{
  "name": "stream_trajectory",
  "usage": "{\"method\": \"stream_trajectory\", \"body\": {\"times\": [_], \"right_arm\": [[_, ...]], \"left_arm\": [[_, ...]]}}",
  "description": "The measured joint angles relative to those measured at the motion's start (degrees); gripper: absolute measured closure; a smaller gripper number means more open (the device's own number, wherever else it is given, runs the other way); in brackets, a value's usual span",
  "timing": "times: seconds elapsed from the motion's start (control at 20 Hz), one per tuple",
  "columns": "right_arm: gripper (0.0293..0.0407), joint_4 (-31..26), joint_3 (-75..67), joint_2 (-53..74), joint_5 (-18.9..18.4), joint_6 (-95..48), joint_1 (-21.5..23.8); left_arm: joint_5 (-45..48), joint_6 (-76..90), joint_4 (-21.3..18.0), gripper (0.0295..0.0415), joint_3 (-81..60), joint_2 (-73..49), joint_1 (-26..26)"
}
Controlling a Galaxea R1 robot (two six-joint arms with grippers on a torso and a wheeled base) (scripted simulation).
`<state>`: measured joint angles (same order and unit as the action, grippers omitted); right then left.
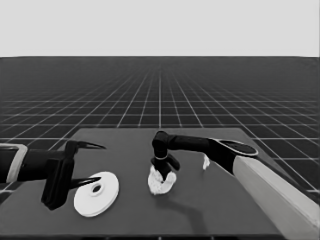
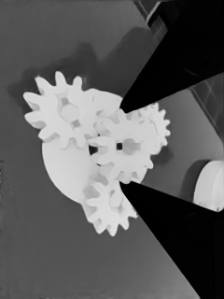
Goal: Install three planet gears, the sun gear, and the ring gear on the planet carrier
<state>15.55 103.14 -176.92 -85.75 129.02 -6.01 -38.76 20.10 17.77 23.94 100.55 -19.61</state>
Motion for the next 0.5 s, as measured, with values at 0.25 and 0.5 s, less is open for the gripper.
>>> {"method": "stream_trajectory", "body": {"times": [0.25,0.5], "right_arm": [[0.0391,0.0,0.0,0.0,0.0,3.0,0.0],[0.0331,0.0,0.0,0.0,0.0,5.4,0.0]], "left_arm": [[0.0,0.0,0.0,0.0326,0.0,0.0,0.0],[0.0,0.0,0.0,0.0326,0.0,0.0,0.0]]}}
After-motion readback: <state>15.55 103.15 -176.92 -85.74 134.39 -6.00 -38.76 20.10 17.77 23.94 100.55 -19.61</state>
